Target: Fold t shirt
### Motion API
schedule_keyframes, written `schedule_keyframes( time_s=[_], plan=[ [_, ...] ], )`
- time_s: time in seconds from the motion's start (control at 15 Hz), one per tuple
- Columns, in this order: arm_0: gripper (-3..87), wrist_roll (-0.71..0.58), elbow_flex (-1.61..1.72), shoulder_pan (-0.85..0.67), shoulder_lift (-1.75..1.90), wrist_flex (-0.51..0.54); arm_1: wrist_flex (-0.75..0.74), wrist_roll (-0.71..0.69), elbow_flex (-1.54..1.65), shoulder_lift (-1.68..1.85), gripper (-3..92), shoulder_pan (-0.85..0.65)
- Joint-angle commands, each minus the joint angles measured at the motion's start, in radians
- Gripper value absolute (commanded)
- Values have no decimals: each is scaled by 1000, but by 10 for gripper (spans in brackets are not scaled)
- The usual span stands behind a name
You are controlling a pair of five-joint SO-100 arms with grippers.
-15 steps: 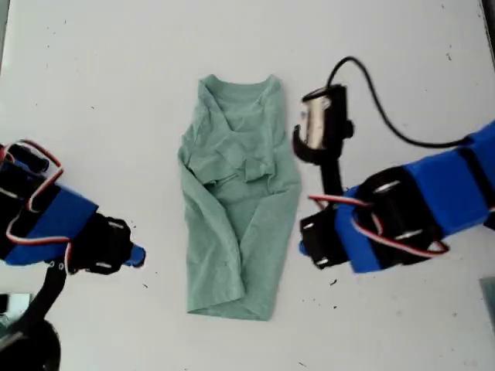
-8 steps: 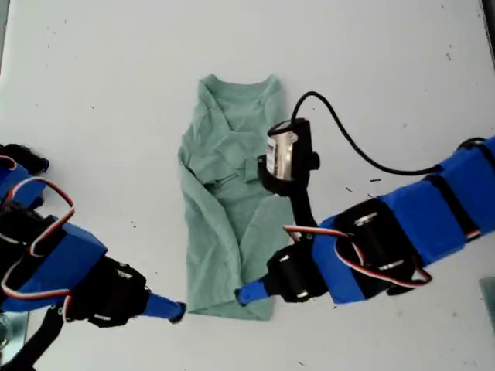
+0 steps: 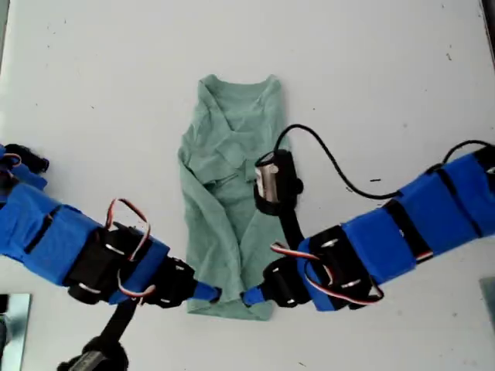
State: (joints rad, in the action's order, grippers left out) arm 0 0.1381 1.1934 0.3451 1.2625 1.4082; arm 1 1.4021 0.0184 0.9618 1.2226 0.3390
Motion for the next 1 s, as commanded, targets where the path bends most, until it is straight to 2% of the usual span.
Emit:
schedule_keyframes(
  time_s=[0.0, 0.07, 0.2, 0.33, 0.53, 0.67, 0.73, 0.93],
  plan=[
    [318, -23, -77, -35, -71, -44, -21, 23, -67, -40, 311, 20],
    [327, -34, -87, -37, -121, -71, -28, 31, -71, -78, 313, 21],
    [338, -60, -156, -41, -224, -58, -37, 31, -95, -158, 315, 21],
    [308, -78, -160, -44, -272, -32, -58, 18, -123, -221, 293, 21],
    [182, -100, -163, -46, -342, -12, -100, 0, -129, -285, 177, 29],
    [1, -138, -169, -55, -357, -26, -98, 14, -127, -291, 41, 35],
    [-1, -143, -173, -57, -362, -26, -100, 17, -127, -290, -8, 37],
    [-2, -130, -225, -28, -344, -29, -91, -9, -118, -222, -7, 43]
  ],
)
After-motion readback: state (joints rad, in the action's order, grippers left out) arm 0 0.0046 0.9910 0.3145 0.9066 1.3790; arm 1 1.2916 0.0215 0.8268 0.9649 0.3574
